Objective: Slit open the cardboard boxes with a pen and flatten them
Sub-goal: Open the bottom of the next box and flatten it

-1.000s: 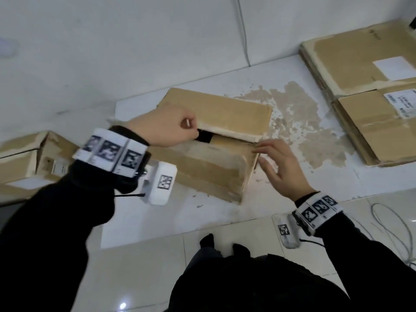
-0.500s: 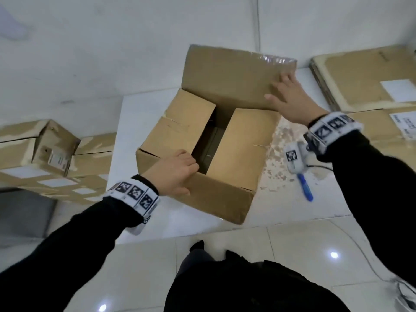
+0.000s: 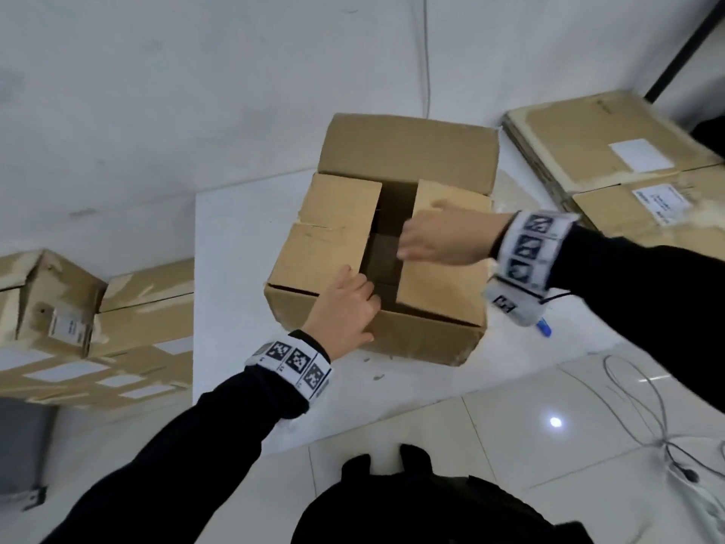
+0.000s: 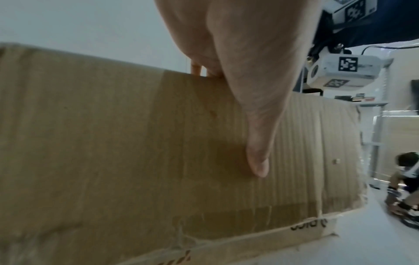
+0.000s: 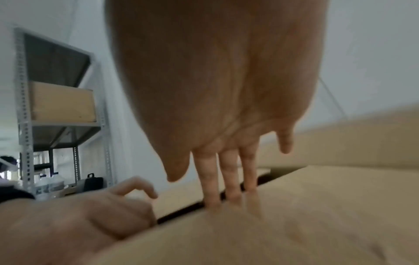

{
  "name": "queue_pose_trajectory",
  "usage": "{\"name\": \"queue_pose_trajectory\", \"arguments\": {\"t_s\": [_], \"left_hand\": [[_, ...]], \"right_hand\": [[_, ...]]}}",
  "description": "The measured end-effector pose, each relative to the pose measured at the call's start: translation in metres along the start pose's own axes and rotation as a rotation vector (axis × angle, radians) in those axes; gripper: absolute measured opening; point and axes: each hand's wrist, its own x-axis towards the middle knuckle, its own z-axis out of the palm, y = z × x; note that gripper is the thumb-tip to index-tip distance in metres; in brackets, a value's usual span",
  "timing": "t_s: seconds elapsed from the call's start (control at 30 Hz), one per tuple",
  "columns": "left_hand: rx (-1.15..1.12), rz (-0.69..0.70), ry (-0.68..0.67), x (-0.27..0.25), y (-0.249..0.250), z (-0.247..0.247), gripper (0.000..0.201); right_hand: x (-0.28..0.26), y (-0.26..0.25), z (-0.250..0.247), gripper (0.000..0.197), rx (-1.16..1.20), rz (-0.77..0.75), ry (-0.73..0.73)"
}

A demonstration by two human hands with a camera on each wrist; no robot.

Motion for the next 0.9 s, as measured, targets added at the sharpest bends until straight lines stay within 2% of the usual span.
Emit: {"name": "queue_pose_trajectory", "arguments": {"t_s": [0.07, 0.17, 0.23, 0.3, 0.37, 0.4, 0.47, 0.5, 0.53, 0.6, 0.73, 0.8, 0.87, 0.9], "left_hand": [[0.04, -0.029, 0.025, -0.005, 0.002, -0.002, 0.058], [0.138, -0.114, 0.012, -0.015, 0.001, -0.008, 0.08], [0.172, -0.189, 0.065, -0.028, -0.011, -0.016, 0.088], [0.144, -0.298, 0.147, -0.045, -0.036, -0.021, 0.09], [0.023, -0.456, 0.123, -0.063, -0.071, -0.016, 0.098], [-0.058, -0.515, 0.08, -0.07, -0.088, -0.007, 0.102], [-0.245, -0.531, 0.012, -0.078, -0.111, 0.015, 0.108], [-0.359, -0.506, -0.01, -0.08, -0.116, 0.026, 0.107], [-0.447, -0.477, -0.029, -0.08, -0.115, 0.035, 0.105], [-0.491, -0.452, -0.026, -0.078, -0.113, 0.049, 0.098], [-0.462, -0.442, 0.04, -0.07, -0.128, 0.051, 0.082], [-0.528, -0.384, 0.191, -0.063, -0.132, 0.034, 0.056], [-0.634, -0.265, 0.438, -0.053, -0.123, 0.007, 0.034], [-0.657, -0.192, 0.535, -0.045, -0.116, -0.008, 0.029]], "right_hand": [[-0.03, 0.013, -0.017, 0.07, 0.102, 0.03, 0.274], [-0.096, 0.03, -0.016, 0.049, 0.229, 0.176, 0.41], [-0.129, 0.025, -0.002, 0.047, 0.193, 0.354, 0.403], [-0.136, 0.017, 0.019, 0.062, 0.17, 0.634, 0.211], [-0.126, 0.006, 0.043, 0.073, 0.488, 0.771, -0.078], [-0.115, -0.002, 0.057, 0.078, 0.752, 0.789, -0.142], [-0.089, -0.017, 0.077, 0.079, 1.262, 0.849, -0.045], [-0.076, -0.02, 0.087, 0.074, 1.419, 0.883, 0.035], [-0.064, -0.023, 0.095, 0.064, 1.504, 0.912, 0.101], [-0.049, -0.027, 0.098, 0.04, 1.522, 0.931, 0.184], [-0.049, -0.038, 0.083, 0.026, 1.513, 0.929, 0.444], [-0.047, -0.055, 0.075, 0.032, 1.445, 0.976, 0.579], [-0.035, -0.075, 0.079, 0.054, 1.367, 0.974, 0.7], [-0.027, -0.087, 0.084, 0.064, 1.33, 0.965, 0.787]]}}
